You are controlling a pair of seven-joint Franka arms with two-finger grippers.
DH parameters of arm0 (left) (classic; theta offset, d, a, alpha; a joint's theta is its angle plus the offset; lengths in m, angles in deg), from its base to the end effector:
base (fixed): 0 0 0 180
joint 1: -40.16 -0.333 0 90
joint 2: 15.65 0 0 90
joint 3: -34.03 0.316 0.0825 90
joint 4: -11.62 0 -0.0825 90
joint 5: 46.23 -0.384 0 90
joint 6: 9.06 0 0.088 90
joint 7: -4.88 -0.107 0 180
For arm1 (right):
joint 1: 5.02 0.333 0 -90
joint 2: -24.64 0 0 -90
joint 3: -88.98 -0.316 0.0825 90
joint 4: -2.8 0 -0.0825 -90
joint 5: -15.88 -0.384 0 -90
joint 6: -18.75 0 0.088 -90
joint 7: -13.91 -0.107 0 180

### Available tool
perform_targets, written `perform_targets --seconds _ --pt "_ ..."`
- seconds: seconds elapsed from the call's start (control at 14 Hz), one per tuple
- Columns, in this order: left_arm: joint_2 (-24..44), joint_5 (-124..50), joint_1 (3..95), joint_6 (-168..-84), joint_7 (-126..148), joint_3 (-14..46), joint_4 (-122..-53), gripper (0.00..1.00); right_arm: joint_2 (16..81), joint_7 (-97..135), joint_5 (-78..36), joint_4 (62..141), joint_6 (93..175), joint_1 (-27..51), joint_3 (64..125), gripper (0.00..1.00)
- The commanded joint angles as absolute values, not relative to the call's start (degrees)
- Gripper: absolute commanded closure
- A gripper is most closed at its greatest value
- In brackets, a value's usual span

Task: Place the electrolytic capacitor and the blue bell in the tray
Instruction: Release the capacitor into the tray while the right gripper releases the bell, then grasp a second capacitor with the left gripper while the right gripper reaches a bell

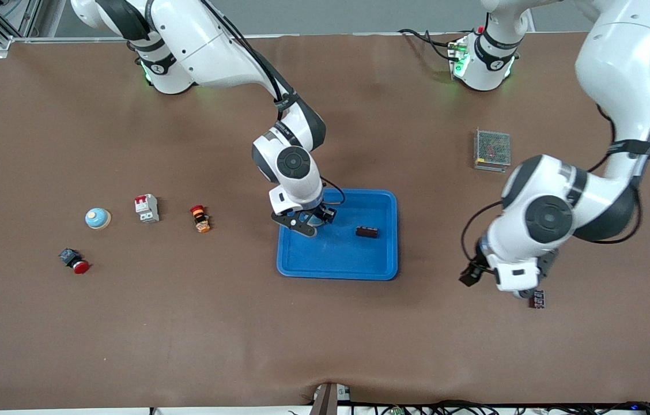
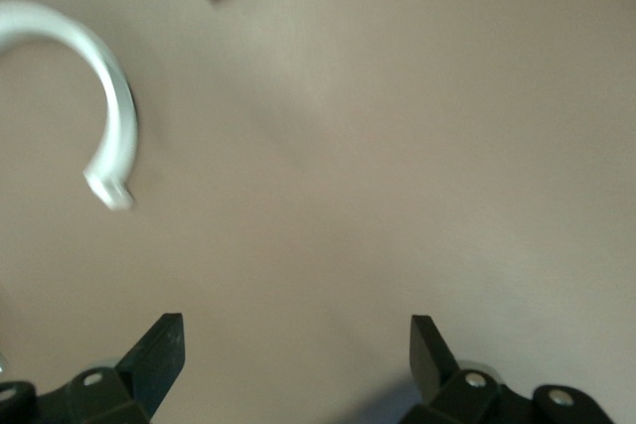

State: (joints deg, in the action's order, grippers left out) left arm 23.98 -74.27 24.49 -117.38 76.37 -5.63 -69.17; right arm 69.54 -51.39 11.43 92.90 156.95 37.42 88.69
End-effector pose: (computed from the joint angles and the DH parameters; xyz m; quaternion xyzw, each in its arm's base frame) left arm 0.6900 -0.1594 0.3551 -0.9270 -0.3738 0.0030 0.0305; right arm 0.5181 0.4785 0.1835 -0.9738 0.2239 0.0066 0.0393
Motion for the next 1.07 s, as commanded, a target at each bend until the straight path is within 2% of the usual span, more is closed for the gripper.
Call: perform_targets --seconds 0.0,0.14,0.29,0.36,0.72,1.0 --pt "21.9 -73.1 20.5 -115.3 55.2 -6.2 -69.7 0.0 70.3 -52.5 11.6 91.5 156.9 38.6 89.4 0.0" --pt "22.3 -73.2 19.3 -115.8 40.5 -6.1 -69.2 0.0 69.7 -52.3 11.7 91.3 156.2 39.0 89.5 0.0" --pt "22.9 -75.0 19.4 -119.9 30.2 -4.6 -68.9 0.0 68.3 -51.9 11.7 91.2 154.9 39.0 89.5 0.0" --pt "23.3 -76.3 18.8 -122.9 25.7 -3.9 -69.1 0.0 67.1 -51.7 11.7 91.1 152.1 38.8 89.6 0.0" --pt "27.8 -77.3 18.6 -126.3 14.0 -1.5 -69.1 0.0 57.4 -44.3 11.7 87.1 131.3 35.8 89.7 0.0" --pt "32.2 -77.3 18.5 -132.6 10.5 2.6 -69.2 0.0 51.7 -31.6 11.7 87.0 121.2 29.8 89.8 0.0"
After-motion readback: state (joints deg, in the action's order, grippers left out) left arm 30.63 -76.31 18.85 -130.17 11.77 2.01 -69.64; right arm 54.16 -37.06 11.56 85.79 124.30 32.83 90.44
